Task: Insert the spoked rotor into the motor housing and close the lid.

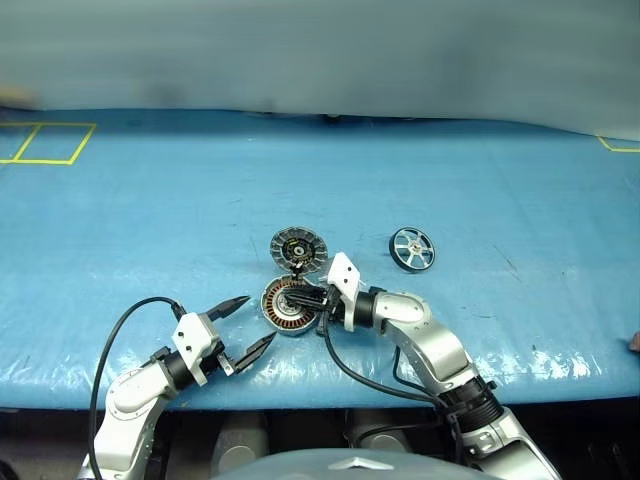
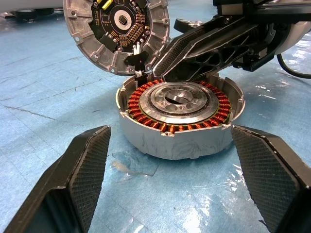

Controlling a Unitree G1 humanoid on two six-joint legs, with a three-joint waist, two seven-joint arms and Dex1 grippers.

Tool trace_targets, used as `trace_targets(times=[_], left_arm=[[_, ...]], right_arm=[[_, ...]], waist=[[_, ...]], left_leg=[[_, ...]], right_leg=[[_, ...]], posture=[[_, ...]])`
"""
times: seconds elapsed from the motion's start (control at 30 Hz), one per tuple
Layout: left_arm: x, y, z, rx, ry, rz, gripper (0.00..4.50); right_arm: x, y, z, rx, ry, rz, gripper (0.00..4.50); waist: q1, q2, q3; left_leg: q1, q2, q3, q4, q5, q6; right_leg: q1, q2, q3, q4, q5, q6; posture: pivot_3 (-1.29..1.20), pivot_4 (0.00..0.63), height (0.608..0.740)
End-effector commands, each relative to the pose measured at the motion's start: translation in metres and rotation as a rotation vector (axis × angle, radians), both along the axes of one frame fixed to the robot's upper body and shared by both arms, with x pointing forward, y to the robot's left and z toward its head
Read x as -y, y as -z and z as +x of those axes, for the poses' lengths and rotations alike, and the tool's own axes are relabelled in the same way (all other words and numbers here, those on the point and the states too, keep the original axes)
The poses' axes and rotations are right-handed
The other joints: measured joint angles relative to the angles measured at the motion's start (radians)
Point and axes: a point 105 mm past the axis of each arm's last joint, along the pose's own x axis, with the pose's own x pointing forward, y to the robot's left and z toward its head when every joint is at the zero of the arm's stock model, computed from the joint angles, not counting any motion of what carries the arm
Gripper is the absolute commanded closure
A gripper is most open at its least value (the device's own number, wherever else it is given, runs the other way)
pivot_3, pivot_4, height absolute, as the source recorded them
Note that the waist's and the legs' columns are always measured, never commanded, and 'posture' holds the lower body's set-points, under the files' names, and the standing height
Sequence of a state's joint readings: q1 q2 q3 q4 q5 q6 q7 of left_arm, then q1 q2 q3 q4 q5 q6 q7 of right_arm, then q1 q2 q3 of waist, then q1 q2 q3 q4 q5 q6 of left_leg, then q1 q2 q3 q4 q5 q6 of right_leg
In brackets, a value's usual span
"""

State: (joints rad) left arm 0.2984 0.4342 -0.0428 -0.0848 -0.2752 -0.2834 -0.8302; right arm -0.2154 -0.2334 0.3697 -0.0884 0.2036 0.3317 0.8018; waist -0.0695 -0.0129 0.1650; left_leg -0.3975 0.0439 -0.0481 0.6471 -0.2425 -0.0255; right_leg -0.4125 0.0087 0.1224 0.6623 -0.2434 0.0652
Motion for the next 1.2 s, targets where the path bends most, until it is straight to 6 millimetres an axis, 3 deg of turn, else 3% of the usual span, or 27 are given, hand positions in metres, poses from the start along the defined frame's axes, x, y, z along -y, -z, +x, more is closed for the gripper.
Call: trace_targets(times=[0.03,0.4,0.63,0.93,1.2], left_arm=[[0.001,-0.005,0.001,0.034,0.005,0.003,0.3],[0.0,-0.002,0.0,0.031,0.001,0.009,0.3],[0.0,-0.001,0.0,0.027,0.001,0.01,0.3],[0.0,0.0,0.001,0.027,0.005,0.012,0.3],[0.0,0.0,0.003,0.031,0.004,0.014,0.3]], right_arm=[[-0.005,-0.006,-0.001,0.038,-0.03,-0.011,4.48],[-0.008,0.006,-0.004,0.129,-0.072,-0.176,4.48],[-0.007,-0.003,-0.007,0.208,-0.098,-0.213,4.48],[-0.01,-0.033,-0.005,0.255,-0.075,-0.117,4.48],[-0.009,-0.022,-0.002,0.224,-0.065,-0.139,4.48]], waist=[[0.0,0.0,0.0],[-0.001,0.0,0.0],[0.0,0.0,0.0],[0.0,0.0,0.0],[0.0,0.0,0.0]], left_leg=[[0.0,0.0,0.0,0.0,0.0,0.0],[0.001,0.0,0.0,0.0,0.0,0.0],[0.001,0.0,0.0,0.0,0.0,0.0],[0.001,0.0,0.0,0.0,0.0,0.0],[0.0,0.0,0.0,0.0,0.0,0.0]], right_leg=[[0.0,0.0,0.0,0.0,0.0,0.0],[0.0,0.0,0.0,0.0,0.0,0.0],[0.0,0.0,0.0,0.0,0.0,0.0],[0.0,0.0,0.0,0.0,0.0,0.0],[0.0,0.0,0.0,0.0,0.0,0.0]], posture=[[0.0,0.15,0.74],[0.0,0.15,0.74],[0.0,0.15,0.74],[0.0,0.15,0.74],[0.0,0.15,0.74]])
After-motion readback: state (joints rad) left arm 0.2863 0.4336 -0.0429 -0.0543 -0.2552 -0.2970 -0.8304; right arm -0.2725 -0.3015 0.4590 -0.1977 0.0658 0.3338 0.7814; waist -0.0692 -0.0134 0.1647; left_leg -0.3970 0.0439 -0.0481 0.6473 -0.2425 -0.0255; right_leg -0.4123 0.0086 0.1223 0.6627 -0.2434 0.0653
